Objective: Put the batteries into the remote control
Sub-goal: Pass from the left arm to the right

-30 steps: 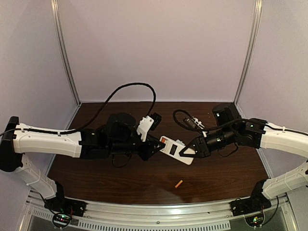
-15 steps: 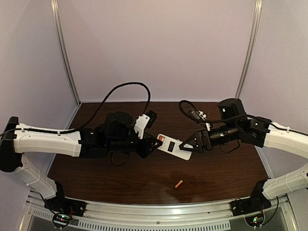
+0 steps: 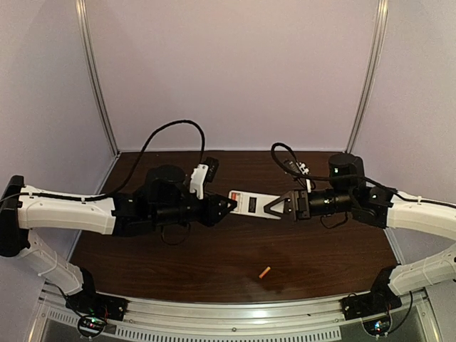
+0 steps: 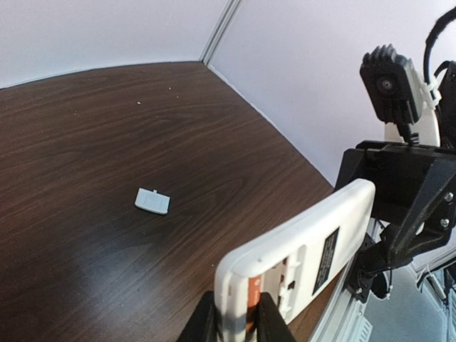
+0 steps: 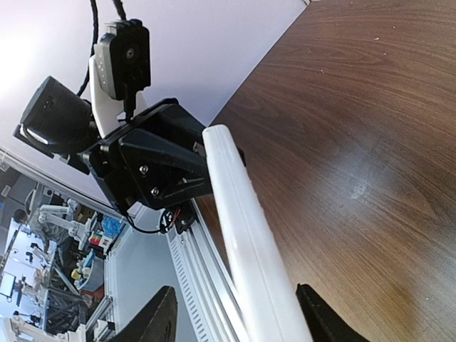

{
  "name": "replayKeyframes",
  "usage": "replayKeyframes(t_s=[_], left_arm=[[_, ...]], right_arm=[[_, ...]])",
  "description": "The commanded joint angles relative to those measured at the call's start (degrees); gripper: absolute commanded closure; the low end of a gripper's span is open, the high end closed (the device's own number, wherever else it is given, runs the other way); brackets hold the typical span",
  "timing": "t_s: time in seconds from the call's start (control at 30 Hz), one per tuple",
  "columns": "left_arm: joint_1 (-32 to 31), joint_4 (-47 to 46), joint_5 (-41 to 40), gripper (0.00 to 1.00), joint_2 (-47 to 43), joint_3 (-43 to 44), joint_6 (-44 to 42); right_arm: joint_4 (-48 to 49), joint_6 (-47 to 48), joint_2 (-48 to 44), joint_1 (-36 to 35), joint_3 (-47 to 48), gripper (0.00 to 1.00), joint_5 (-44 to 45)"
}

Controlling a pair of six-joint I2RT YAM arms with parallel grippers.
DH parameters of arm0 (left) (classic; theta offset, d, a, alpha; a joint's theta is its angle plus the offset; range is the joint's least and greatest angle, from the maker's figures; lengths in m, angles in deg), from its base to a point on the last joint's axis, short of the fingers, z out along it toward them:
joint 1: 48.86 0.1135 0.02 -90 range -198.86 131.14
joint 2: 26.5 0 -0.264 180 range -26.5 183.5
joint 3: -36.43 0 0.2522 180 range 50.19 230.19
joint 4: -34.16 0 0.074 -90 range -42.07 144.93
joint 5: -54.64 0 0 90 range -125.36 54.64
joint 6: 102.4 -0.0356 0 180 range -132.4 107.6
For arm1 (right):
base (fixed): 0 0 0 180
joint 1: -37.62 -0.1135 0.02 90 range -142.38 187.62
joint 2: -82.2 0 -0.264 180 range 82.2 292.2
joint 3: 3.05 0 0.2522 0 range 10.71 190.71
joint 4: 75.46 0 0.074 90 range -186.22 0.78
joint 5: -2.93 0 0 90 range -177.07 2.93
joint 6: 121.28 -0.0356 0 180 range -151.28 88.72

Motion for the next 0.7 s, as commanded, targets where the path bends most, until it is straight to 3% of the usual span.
replayKeyframes(t_s=[0.0, 0.13, 0.4, 0.43, 0.53, 0.67], left_arm=[[0.36, -6.8, -0.98, 1.0, -1.08, -0.21, 3.28], [0.35, -8.18, -0.68, 1.0, -0.53, -0.39, 4.27], [0.35, -9.86, 1.2, 1.0, 0.16, -1.0, 4.16], [0.45, -9.56, 1.35, 0.96, 0.13, -0.91, 3.98], [0.81, -8.56, 1.39, 0.65, -0.63, -0.87, 3.27], [1.35, -6.39, 0.68, 0.44, -3.23, -0.98, 0.28]], right_arm=[[7.28, -2.61, 1.59, -0.06, -0.02, 0.49, -0.7], [8.41, -3.06, 2.28, -0.05, 0.3, 0.69, -1.43], [11.73, -6.06, 2.31, -0.06, -0.35, 0.91, -3.34], [11.63, -6.24, 2.23, 0.02, -0.35, 0.93, -3.46], [10.62, -6.26, 1.52, 0.15, -0.41, 1.0, -3.33], [7.44, -5.07, 0.46, 0.87, -0.63, 1.0, -2.27]])
